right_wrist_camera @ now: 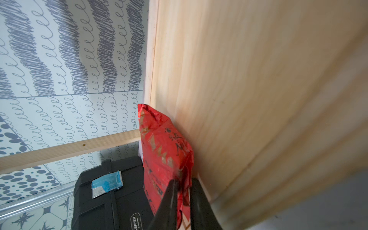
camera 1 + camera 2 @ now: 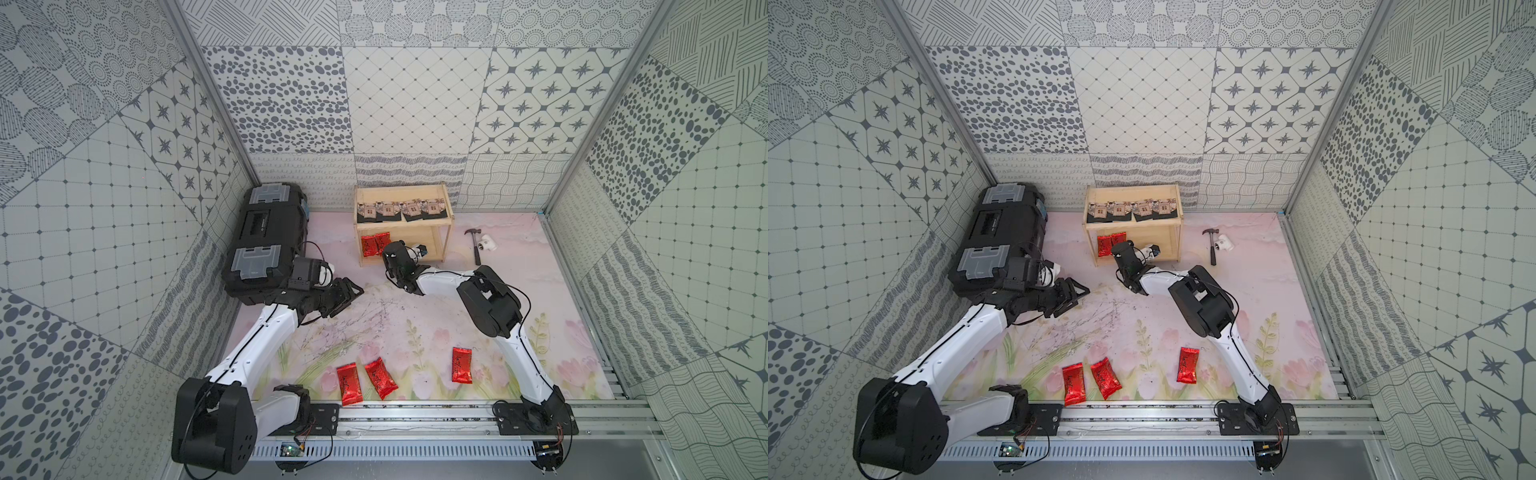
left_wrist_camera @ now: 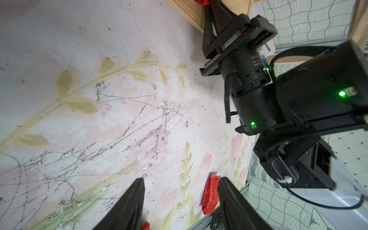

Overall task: Place the tea bags on the shelf by color
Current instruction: Place the tea bag on the shelf, then move the tea bag to the center of the board.

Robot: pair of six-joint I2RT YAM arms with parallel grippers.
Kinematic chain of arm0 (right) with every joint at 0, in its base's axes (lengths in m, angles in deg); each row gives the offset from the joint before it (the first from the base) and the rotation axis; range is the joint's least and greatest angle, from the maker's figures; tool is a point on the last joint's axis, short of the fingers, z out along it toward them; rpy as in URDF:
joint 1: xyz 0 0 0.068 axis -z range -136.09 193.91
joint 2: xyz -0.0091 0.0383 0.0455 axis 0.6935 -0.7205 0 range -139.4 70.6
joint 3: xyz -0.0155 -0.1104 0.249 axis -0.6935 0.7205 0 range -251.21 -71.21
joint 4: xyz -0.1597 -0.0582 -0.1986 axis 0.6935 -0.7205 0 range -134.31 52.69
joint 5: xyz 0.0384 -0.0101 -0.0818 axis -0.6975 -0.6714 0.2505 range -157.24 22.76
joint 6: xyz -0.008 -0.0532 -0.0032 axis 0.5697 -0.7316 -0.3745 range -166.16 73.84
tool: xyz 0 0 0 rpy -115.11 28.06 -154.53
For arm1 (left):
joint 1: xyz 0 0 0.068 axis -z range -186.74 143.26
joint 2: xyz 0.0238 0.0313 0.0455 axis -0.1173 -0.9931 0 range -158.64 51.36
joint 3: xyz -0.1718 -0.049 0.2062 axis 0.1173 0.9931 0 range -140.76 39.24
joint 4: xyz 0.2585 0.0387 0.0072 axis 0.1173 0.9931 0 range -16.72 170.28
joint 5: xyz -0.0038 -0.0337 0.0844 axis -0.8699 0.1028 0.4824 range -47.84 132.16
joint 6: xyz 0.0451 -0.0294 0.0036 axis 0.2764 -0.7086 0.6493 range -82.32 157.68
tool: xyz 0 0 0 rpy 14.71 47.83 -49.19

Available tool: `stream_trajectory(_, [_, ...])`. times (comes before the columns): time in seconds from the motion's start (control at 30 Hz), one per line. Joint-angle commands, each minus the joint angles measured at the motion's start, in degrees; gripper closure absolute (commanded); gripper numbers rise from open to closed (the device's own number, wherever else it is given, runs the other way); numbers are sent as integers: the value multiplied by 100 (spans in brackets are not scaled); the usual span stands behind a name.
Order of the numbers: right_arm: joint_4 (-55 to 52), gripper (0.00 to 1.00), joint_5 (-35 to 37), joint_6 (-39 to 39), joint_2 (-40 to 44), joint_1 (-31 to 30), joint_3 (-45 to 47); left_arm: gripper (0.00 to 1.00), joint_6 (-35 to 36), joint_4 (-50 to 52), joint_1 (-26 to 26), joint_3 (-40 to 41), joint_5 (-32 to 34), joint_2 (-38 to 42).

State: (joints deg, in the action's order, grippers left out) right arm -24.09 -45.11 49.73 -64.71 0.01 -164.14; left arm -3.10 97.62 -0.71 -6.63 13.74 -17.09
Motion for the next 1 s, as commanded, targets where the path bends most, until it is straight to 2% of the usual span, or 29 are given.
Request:
stream_trajectory(0.0, [108,67,-129,-54,74,-32,211,37,47,-175,-61,49,-260,-57])
stream_trajectory(0.13, [199,51,-278,-133,350,-49,544,37,2,-258,-93,67,-383,-101])
stream_trajectory(0.23, [266,44,-414,-346,725,-59,853,38,-25,-310,-114,69,-458,-116])
stream_trajectory(0.33, [148,41,-724,-892,1346,-140,1290,40,79,-257,-113,9,-459,-78])
stream_trajectory(0.4, [-117,41,-943,-1603,1850,-211,1592,41,137,-162,-22,-25,-263,3])
stream_trajectory(0.53, [-1498,40,-1107,-2936,3013,-364,2293,42,15,-119,714,-12,459,34])
stream_trajectory(0.63, [-2577,41,-1003,-3451,3909,-469,2924,42,-1,-198,1514,-56,1153,5])
stream_trajectory(0.7, [-3515,41,-934,-3891,4397,-533,3125,41,16,-145,1824,-185,1446,-130])
stream_trajectory(0.8, [-4721,41,-770,-4142,5072,-636,3483,42,64,-133,2320,-371,1847,-372])
stream_trajectory(0.97, [-6308,39,-684,-3964,6043,-864,4152,42,359,89,3129,-830,2617,-960])
